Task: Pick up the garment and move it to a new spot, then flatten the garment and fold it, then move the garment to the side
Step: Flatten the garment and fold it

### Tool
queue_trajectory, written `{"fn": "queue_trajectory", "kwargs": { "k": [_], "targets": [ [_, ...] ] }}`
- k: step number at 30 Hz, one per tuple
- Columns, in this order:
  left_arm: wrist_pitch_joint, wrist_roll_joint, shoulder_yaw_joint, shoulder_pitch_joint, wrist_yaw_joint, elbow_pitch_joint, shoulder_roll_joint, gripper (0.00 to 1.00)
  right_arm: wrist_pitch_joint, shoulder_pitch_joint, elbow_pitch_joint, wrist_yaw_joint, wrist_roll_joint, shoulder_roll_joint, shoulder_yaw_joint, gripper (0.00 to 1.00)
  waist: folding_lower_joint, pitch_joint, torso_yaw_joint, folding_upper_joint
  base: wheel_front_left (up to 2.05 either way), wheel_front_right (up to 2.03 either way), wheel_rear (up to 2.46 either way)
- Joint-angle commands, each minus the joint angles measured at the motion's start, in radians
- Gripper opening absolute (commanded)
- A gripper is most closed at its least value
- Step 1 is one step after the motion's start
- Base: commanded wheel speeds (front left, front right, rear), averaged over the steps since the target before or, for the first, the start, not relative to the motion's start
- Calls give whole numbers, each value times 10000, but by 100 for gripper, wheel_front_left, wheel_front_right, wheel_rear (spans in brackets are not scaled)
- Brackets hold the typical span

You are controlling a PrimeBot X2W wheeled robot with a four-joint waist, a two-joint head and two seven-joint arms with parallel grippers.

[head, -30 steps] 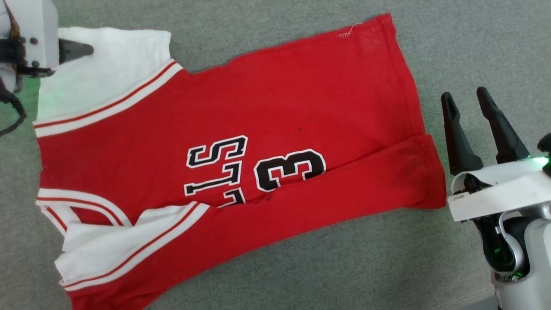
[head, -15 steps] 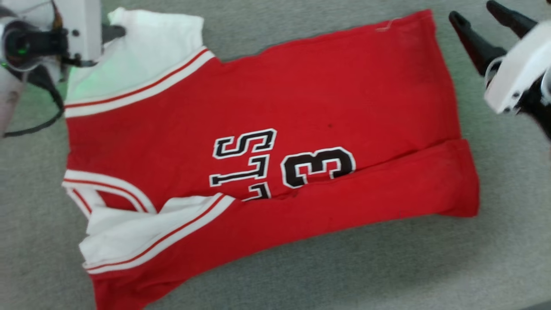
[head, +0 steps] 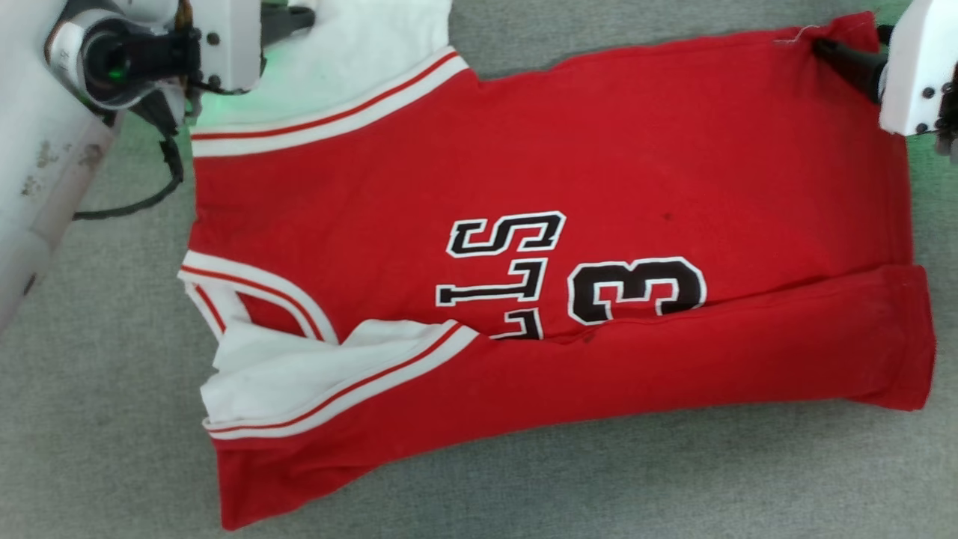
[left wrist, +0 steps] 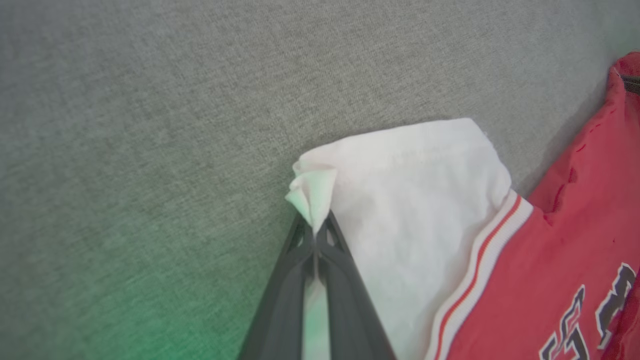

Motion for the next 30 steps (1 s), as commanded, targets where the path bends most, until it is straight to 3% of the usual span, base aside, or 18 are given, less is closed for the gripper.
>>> {"fn": "queue_trajectory", "kwargs": {
  "k": [1, 2, 10, 17, 22, 30],
  "targets": [
    [60, -21, -185, 269, -17, 24, -29, 0, -55, 177, 177, -8, 121, 140, 230, 24, 0, 91, 169, 0, 0, 0, 0],
    [11, -69, -223, 313, -17, 9, -30, 0, -216, 161, 195, -8, 189, 135, 319, 0, 0, 69, 203, 0, 0, 0, 0],
    [-1486, -404, -113, 651, -6, -620, -25, 0, -1537, 409, 100, -9, 761, -559, 878, 0, 0, -832, 521, 0, 0, 0, 0],
    [-3758, -701, -28, 1700, -6, -2594, 541, 0, -2657, 1837, -1574, -9, 1724, -1891, 1471, 0, 0, -2144, 1088, 0, 0, 0, 0],
    [-5331, -798, -134, 3041, -6, -4645, 1678, 0, -2981, 3438, -2963, -9, 2343, -2858, 1378, 0, 0, -2843, 1240, 0, 0, 0, 0],
    [-7159, -770, -612, 5165, -7, -6754, 3195, 0, -2989, 6372, -4437, -9, 3013, -3950, -1, 0, 0, -3302, 1589, 0, 0, 0, 0]
  ]
}}
